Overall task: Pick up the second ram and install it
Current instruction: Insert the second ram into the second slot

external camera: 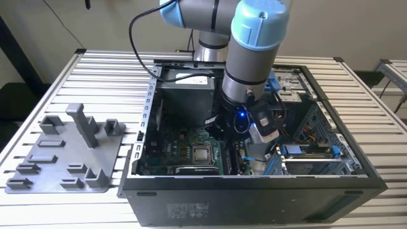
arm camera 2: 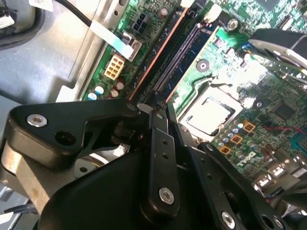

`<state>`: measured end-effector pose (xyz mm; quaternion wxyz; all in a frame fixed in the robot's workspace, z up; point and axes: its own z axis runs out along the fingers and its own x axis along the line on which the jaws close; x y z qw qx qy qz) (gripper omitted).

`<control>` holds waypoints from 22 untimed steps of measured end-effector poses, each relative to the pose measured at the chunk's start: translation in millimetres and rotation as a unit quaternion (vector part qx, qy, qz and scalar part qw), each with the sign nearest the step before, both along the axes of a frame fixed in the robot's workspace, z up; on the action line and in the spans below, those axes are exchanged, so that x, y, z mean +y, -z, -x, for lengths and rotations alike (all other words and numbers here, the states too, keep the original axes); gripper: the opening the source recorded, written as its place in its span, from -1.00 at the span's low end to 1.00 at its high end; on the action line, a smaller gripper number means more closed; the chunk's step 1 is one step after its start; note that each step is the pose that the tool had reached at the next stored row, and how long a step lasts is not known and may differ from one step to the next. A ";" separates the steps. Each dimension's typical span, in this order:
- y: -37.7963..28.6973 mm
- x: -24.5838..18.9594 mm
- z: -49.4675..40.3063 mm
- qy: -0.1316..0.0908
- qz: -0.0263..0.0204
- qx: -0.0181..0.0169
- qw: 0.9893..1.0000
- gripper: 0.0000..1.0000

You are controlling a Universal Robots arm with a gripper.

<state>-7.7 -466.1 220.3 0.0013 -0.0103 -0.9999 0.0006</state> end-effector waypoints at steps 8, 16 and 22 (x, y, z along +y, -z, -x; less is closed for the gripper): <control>0.2 -0.1 -0.2 0.009 0.000 0.000 1.000 -0.73; 1.6 -0.1 -0.2 0.010 0.001 0.000 1.000 -0.73; 3.1 0.0 -0.3 0.010 0.000 0.000 1.000 -0.73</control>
